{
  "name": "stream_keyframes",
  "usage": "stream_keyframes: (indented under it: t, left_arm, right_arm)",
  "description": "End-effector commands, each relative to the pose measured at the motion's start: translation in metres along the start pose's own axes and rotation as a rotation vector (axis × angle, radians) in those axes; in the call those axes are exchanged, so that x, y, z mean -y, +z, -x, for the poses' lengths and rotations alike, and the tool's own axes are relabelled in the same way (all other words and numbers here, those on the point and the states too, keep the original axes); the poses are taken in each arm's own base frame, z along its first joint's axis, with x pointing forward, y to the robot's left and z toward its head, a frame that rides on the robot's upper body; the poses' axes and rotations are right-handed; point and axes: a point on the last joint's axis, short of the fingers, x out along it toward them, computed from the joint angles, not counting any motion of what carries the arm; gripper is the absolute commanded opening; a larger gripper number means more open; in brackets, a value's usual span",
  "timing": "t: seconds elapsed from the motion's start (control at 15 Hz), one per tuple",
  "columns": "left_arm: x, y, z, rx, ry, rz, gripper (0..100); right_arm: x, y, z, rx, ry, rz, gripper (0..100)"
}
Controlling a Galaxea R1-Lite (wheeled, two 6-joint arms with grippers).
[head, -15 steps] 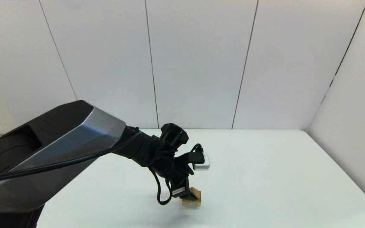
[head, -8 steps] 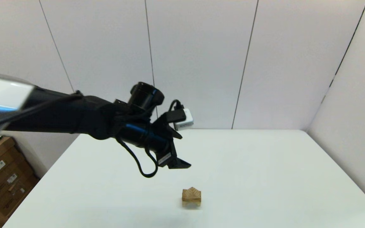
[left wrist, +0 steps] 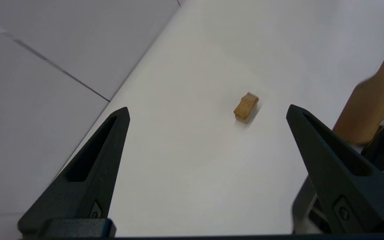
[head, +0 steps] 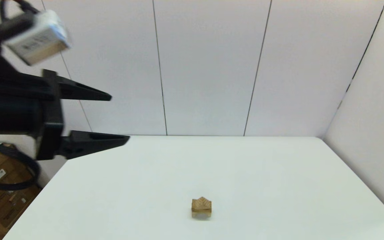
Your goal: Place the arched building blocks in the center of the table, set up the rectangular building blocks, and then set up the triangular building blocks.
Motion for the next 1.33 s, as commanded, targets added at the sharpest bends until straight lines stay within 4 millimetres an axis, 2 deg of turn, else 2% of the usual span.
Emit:
stream_keyframes:
  t: [0.07, 0.33, 0.47, 0.6, 0.73, 0.93, 1.07, 1.2, 1.33]
  left_arm:
    - [0.049, -0.021, 0.122, 0.209, 0.242, 0.044, 100]
    - [0.085, -0.052, 0.156, 0.231, 0.466, 0.017, 100]
    - [0.116, -0.072, 0.172, 0.297, 0.545, 0.089, 100]
    - [0.142, -0.094, 0.180, 0.353, 0.579, 0.118, 100]
    - [0.158, -0.114, 0.178, 0.348, 0.655, 0.125, 100]
    - [0.170, -0.133, 0.171, 0.336, 0.724, 0.149, 100]
    - [0.174, -0.154, 0.156, 0.298, 0.728, 0.201, 100]
    - [0.183, -0.183, 0.141, 0.298, 0.757, 0.266, 100]
    - [0.188, -0.200, 0.133, 0.308, 0.755, 0.313, 100]
  right_arm:
    - [0.000, 0.000, 0.000, 0.001, 0.001, 0.000, 100]
    - [0.000, 0.000, 0.000, 0.000, 0.001, 0.000, 100]
    - [0.000, 0.000, 0.000, 0.000, 0.001, 0.000, 100]
    - [0.000, 0.000, 0.000, 0.000, 0.001, 0.000, 100]
    - [0.000, 0.000, 0.000, 0.000, 0.001, 0.000, 100]
    - [0.000, 0.000, 0.000, 0.000, 0.001, 0.000, 100]
    - [0.000, 0.000, 0.000, 0.000, 0.001, 0.000, 100]
    - [0.000, 0.000, 0.000, 0.001, 0.001, 0.000, 100]
    - [0.000, 0.000, 0.000, 0.001, 0.001, 0.000, 100]
